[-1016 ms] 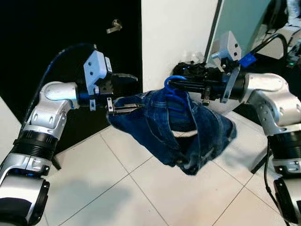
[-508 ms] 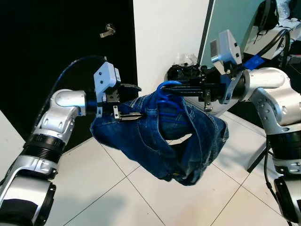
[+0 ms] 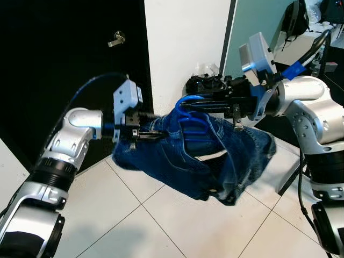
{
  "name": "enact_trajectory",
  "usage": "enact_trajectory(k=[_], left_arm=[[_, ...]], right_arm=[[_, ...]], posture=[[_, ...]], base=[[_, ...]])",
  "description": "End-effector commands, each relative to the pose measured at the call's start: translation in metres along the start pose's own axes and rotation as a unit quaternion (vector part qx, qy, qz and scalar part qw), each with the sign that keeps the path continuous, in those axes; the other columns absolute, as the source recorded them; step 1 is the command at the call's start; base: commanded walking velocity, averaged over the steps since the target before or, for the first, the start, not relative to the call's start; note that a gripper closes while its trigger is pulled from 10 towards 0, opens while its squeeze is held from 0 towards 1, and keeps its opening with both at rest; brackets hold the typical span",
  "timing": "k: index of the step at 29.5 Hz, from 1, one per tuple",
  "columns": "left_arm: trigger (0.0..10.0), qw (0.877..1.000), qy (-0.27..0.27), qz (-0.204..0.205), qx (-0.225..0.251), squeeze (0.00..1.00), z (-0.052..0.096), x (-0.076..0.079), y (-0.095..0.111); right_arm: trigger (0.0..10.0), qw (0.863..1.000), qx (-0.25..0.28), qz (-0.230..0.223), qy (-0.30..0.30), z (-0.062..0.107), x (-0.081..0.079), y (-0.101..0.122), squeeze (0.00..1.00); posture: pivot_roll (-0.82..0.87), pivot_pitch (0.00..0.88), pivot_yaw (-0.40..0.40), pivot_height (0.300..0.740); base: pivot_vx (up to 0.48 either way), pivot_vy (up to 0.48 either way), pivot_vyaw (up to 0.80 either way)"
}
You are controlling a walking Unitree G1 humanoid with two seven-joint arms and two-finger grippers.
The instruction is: Hang hanger
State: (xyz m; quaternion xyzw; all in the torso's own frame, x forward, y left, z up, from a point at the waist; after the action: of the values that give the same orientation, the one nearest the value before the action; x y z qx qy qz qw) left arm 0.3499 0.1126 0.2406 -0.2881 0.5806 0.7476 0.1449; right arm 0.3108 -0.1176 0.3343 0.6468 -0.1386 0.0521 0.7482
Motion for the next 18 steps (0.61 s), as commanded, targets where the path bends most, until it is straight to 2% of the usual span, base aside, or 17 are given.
enact_trajectory(k=[1,12,13,14,15,16,17,18], left_arm=[[0.0,0.999,-0.019,0.024,-0.022,0.00,0.000,0.010,-0.012],[0.0,0.998,-0.009,0.061,-0.012,0.00,-0.014,0.018,-0.019],[0.0,0.998,0.007,0.069,-0.009,0.00,-0.016,0.017,-0.020],[0.0,0.995,0.037,0.089,-0.013,0.00,-0.019,0.016,-0.026],[0.0,0.995,0.037,0.089,-0.013,0.00,-0.019,0.016,-0.026],[0.0,0.994,0.047,0.097,-0.017,0.00,-0.019,0.017,-0.030],[0.0,0.994,0.047,0.097,-0.017,0.00,-0.019,0.017,-0.030],[0.0,0.992,0.055,0.111,-0.022,0.00,-0.019,0.021,-0.035]], right_arm=[[0.0,0.998,0.049,0.045,0.022,-0.001,-0.008,0.029,0.00],[0.0,0.997,0.066,0.037,0.000,-0.001,-0.009,0.026,0.00],[10.0,0.997,0.070,0.027,-0.026,-0.001,-0.005,0.022,0.00],[10.0,0.997,0.066,0.006,-0.047,0.000,-0.005,0.009,0.00],[10.0,0.997,0.066,0.006,-0.047,0.000,-0.005,0.009,0.00],[10.0,0.996,0.064,-0.003,-0.062,0.001,-0.005,0.003,0.40],[10.0,0.996,0.064,-0.003,-0.062,0.001,-0.005,0.003,0.40],[10.0,0.995,0.061,-0.017,-0.071,0.004,-0.008,-0.007,1.00]], posture=[[0.04,0.000,0.039,0.740],[0.03,0.000,0.052,0.740],[0.02,0.000,0.054,0.740],[0.02,0.000,0.055,0.740],[0.02,0.000,0.055,0.740],[0.02,0.000,0.055,0.740],[0.02,0.000,0.055,0.740],[0.02,0.000,0.058,0.740]], base=[[0.000,0.000,0.00],[0.000,0.000,0.00],[0.000,0.000,0.00],[0.000,0.000,0.00],[0.000,0.000,0.00],[0.000,0.000,0.00],[0.000,0.000,0.00],[0.000,0.000,0.00]])
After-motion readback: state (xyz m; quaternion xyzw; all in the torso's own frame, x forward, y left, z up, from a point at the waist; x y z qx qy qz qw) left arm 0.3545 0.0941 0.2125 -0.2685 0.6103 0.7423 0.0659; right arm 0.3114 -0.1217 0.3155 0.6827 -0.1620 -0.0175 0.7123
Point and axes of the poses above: a point about 5 cm out from each wrist's last joint towards the gripper, its own z axis pointing back from the gripper into the wrist, its own y axis along the axis of the wrist's last joint, x = y × z, the point moved 2 cm from there along -z, pointing out of the wrist towards the gripper, and after that the axes turned 12 degrees about -z, right-handed, at the moved point
